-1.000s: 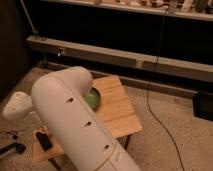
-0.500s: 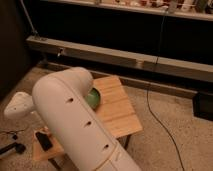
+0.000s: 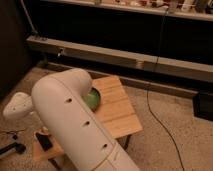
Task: Push the eraser across the table
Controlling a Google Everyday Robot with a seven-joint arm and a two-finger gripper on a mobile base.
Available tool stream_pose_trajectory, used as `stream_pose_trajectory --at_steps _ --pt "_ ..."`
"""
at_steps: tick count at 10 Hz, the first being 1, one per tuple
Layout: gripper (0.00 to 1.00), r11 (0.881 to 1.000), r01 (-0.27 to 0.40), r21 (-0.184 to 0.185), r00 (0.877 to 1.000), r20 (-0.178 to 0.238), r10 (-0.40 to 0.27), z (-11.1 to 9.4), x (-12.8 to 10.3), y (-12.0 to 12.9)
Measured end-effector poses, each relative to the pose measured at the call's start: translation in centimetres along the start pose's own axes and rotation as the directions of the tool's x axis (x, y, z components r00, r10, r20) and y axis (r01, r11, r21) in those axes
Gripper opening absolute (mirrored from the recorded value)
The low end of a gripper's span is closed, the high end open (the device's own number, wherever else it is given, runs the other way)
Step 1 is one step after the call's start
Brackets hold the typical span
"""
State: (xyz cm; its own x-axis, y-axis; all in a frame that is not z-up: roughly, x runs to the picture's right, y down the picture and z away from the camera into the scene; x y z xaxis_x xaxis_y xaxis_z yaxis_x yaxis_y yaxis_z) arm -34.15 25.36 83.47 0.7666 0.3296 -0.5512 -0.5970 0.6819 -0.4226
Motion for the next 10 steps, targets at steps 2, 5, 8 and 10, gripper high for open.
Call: stream_pose_trajectory --at_steps 2,5,8,10 --pt "0.00 0.999 0.038 -0.019 0.999 0.011 -0.038 -0.9 -0.6 1.3" --pt "0.00 0.999 0.051 -0.002 0.999 0.020 -0.051 -2.0 -1.7 1.6" --pt "0.00 0.993 -0.074 0.090 0.997 0.017 0.072 -1.5 -2.4 -3.1" --pt "0.00 0.986 -0.116 0.120 0.993 0.007 0.116 -1.0 -2.4 -4.7"
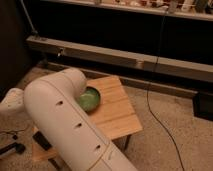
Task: Push the eraser across the table
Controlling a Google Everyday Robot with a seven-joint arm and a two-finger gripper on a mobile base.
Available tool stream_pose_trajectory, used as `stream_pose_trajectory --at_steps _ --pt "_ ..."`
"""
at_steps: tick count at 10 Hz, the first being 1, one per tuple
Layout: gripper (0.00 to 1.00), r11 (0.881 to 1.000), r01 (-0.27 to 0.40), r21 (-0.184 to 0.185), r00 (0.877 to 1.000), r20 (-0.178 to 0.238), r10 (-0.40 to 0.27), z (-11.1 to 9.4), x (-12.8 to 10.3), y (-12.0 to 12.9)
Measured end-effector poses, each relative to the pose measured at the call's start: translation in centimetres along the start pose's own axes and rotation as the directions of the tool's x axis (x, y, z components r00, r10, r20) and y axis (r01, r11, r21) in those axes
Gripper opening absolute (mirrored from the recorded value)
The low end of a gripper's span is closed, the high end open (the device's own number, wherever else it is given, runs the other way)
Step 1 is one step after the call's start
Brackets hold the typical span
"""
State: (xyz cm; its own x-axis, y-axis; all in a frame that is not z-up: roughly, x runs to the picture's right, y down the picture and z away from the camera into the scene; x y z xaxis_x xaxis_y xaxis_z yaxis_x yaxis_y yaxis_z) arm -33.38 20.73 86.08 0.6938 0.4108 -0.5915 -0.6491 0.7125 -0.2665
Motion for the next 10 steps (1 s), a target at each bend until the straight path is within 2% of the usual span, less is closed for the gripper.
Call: stream_pose_trajectory --at_steps 1,3,6,8,10 --pt "0.00 1.000 0.000 -0.001 1.000 -0.005 0.000 0.2 0.1 0.0" --pt "0.00 0.997 0.062 -0.045 0.998 -0.027 -0.064 0.8 1.4 1.5" --pt "0.00 0.992 0.096 -0.080 0.994 -0.045 -0.099 1.6 3.1 1.1" --pt "0.00 0.992 0.099 -0.084 0.993 -0.055 -0.104 2.1 3.8 0.5" --pt "0.00 0.990 0.125 -0.071 0.990 -0.051 -0.129 2.2 3.9 0.7"
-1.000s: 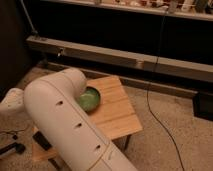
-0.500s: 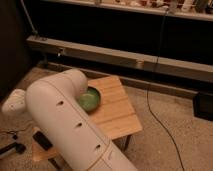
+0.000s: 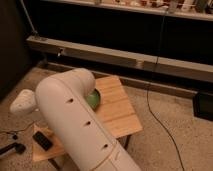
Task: Push the eraser across the table
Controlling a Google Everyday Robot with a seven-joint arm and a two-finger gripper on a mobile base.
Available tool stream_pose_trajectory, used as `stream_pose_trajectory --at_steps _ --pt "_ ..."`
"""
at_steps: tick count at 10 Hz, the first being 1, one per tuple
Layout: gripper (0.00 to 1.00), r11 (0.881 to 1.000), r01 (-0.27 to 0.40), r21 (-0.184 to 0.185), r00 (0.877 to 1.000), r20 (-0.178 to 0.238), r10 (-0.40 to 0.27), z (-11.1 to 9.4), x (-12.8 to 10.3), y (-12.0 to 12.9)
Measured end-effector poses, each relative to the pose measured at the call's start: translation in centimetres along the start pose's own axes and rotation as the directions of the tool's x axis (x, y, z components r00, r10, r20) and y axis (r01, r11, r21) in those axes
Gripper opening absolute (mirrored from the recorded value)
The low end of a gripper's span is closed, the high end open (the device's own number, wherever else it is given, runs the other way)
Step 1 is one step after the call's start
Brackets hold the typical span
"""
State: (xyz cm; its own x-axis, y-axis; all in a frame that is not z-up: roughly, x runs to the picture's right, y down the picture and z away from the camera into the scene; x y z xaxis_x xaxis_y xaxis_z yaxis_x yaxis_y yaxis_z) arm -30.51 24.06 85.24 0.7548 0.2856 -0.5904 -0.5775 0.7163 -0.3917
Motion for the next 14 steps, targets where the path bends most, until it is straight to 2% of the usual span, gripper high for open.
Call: stream_pose_trajectory --at_steps 2,5,8,11,14 --pt "0.00 0.998 0.050 0.028 0.999 0.002 -0.050 -0.1 -0.3 1.2" --pt "0.00 0.995 0.093 0.034 0.996 0.003 -0.093 -0.5 -0.2 2.8" --pt "0.00 0.997 0.081 -0.017 0.997 0.013 -0.081 -1.5 0.0 3.1" --pt "0.00 0.996 0.070 -0.055 0.998 -0.002 -0.071 -1.1 -0.1 3.8" --pt "0.00 0.994 0.101 -0.051 0.995 -0.018 -0.102 -0.4 -0.6 4.8"
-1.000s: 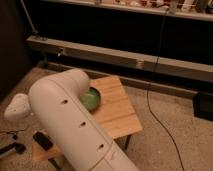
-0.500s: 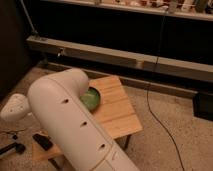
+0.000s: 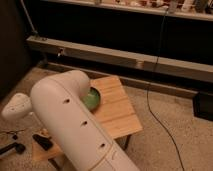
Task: Push the eraser across the table
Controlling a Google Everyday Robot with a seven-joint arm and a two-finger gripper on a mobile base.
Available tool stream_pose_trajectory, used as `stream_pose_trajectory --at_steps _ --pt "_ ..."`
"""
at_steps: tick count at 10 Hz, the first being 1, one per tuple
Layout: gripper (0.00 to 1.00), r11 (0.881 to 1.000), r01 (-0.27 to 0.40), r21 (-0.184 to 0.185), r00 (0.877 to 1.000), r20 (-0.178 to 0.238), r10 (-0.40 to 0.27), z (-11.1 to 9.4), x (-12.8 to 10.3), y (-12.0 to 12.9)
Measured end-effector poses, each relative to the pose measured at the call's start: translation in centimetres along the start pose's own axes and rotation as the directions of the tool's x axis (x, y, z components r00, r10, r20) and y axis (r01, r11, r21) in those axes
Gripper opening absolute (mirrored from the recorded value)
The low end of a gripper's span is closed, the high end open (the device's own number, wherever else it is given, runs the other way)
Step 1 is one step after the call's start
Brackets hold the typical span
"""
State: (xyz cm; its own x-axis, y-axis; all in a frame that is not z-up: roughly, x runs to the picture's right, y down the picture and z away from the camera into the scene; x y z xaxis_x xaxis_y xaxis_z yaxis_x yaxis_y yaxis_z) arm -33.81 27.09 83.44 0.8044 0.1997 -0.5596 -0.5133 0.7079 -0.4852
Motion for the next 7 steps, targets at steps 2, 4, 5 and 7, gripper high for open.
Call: stream_pose_trajectory --at_steps 2,4,5,7 --pt "0.00 0.999 0.052 0.003 0.999 -0.006 -0.052 0.1 -0.5 1.4" --pt "0.00 0.987 0.157 -0.012 0.987 -0.013 -0.157 -0.1 0.0 4.0" --pt "0.00 0.977 0.213 -0.023 0.977 -0.011 -0.214 -0.6 0.3 5.7" --pt "0.00 0.955 0.292 -0.056 0.956 -0.005 -0.293 -1.7 1.0 8.3"
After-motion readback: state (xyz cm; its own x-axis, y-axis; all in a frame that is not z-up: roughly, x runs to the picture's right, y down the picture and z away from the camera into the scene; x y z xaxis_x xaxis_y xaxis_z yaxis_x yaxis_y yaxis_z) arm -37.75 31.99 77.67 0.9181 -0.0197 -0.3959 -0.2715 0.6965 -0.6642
